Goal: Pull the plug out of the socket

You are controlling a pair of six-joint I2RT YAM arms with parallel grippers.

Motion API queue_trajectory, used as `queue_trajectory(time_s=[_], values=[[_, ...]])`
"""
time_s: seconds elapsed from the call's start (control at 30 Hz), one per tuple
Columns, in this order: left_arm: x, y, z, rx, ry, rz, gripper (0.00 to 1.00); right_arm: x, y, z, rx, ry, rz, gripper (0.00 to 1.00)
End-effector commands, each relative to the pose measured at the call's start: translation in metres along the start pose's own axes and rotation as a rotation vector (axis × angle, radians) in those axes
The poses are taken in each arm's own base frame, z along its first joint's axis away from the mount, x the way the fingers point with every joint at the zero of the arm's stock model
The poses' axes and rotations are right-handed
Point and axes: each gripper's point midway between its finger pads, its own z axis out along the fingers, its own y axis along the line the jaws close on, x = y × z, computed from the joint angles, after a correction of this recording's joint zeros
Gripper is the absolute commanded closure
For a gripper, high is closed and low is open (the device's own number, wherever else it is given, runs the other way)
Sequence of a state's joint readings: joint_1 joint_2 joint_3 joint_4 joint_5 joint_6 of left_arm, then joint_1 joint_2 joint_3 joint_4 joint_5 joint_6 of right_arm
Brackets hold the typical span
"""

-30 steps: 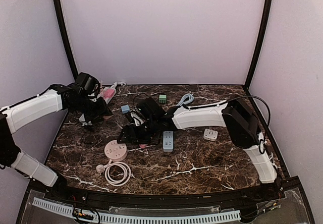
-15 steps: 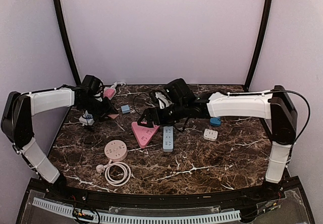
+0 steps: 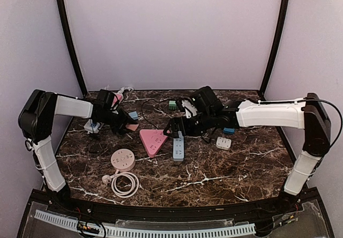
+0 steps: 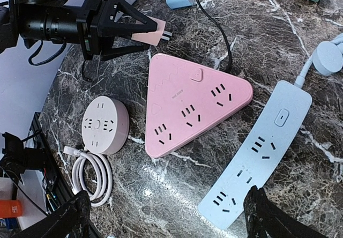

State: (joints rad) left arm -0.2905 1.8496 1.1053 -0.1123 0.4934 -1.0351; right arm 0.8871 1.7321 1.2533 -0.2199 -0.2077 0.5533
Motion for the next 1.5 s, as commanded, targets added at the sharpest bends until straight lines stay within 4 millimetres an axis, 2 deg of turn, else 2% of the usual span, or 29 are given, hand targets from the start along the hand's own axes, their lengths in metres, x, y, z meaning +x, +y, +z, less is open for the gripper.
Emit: queue_trajectory(time_s=[0.0, 0.27, 0.53, 0.83, 0.97, 1.23, 1.33, 1.47], values=[[0.002, -0.007, 0.006, 0.077, 0.032, -0.063, 0.85, -0.005, -0.004, -0.006, 0.013, -0.028, -0.016, 0.04], [0.003, -0.001, 0.015, 0.072, 0.05, -0.095, 0.77, -0.007, -0.005, -0.003, 0.011, -0.022, -0.023, 0.04], [0.0, 0.005, 0.008, 0.002, 0.022, -0.049, 0.51, -0.007, -0.006, 0.001, 0.011, -0.021, -0.03, 0.03], [-0.006, 0.006, -0.011, -0.07, -0.038, 0.046, 0.31, -0.006, -0.007, 0.005, 0.011, -0.018, -0.033, 0.03], [-0.009, 0.004, -0.024, -0.097, -0.072, 0.1, 0.27, -0.005, -0.01, 0.008, 0.017, -0.016, -0.036, 0.03], [-0.016, 0.001, -0.055, -0.185, -0.155, 0.2, 0.26, -0.004, -0.009, 0.012, 0.009, -0.009, -0.037, 0.03], [-0.025, 0.007, -0.07, -0.271, -0.214, 0.245, 0.26, -0.004, -0.009, 0.013, 0.009, -0.009, -0.04, 0.03], [-0.046, 0.013, -0.104, -0.42, -0.343, 0.313, 0.26, -0.002, -0.009, 0.013, 0.005, -0.005, -0.044, 0.03]])
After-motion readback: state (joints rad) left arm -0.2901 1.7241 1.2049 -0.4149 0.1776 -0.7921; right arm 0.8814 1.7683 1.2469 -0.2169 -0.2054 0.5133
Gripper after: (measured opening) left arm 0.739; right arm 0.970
